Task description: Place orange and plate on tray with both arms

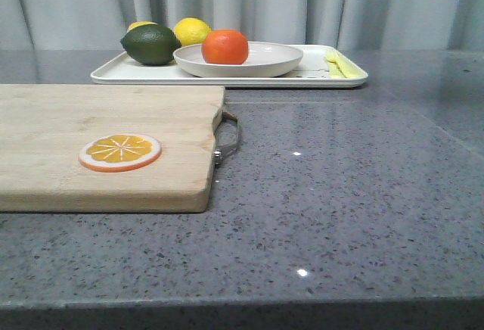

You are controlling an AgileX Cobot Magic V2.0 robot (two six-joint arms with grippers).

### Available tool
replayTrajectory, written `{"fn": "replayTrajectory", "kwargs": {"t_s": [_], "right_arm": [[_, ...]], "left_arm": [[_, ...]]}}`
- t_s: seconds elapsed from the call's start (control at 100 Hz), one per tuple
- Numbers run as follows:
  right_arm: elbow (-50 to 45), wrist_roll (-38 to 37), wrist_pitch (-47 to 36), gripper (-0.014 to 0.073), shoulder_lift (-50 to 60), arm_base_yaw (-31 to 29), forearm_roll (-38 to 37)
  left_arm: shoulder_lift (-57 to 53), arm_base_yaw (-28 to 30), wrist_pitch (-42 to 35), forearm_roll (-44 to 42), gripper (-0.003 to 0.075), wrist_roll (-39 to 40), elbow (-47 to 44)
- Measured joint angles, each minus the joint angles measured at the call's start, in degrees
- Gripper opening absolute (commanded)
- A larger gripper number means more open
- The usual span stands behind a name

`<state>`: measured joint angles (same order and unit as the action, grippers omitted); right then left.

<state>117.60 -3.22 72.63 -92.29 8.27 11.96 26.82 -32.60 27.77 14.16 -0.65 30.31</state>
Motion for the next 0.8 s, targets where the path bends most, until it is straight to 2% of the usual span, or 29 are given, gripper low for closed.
{"fn": "replayTrajectory", "kwargs": {"t_s": [0.3,0.8], "right_arm": [[-14.55,2.21,-3.28,-0.0069,12.03,0.00,-0.26],[-45.63,4.60,-21.28,-0.0069,29.63,0.00,-0.26]], "left_arm": [[0.00,0.00,0.11,0.00,-0.0019,0.00,0.00],[-0.22,0.00,0.11,0.00,-0.0019,0.00,0.00]]}}
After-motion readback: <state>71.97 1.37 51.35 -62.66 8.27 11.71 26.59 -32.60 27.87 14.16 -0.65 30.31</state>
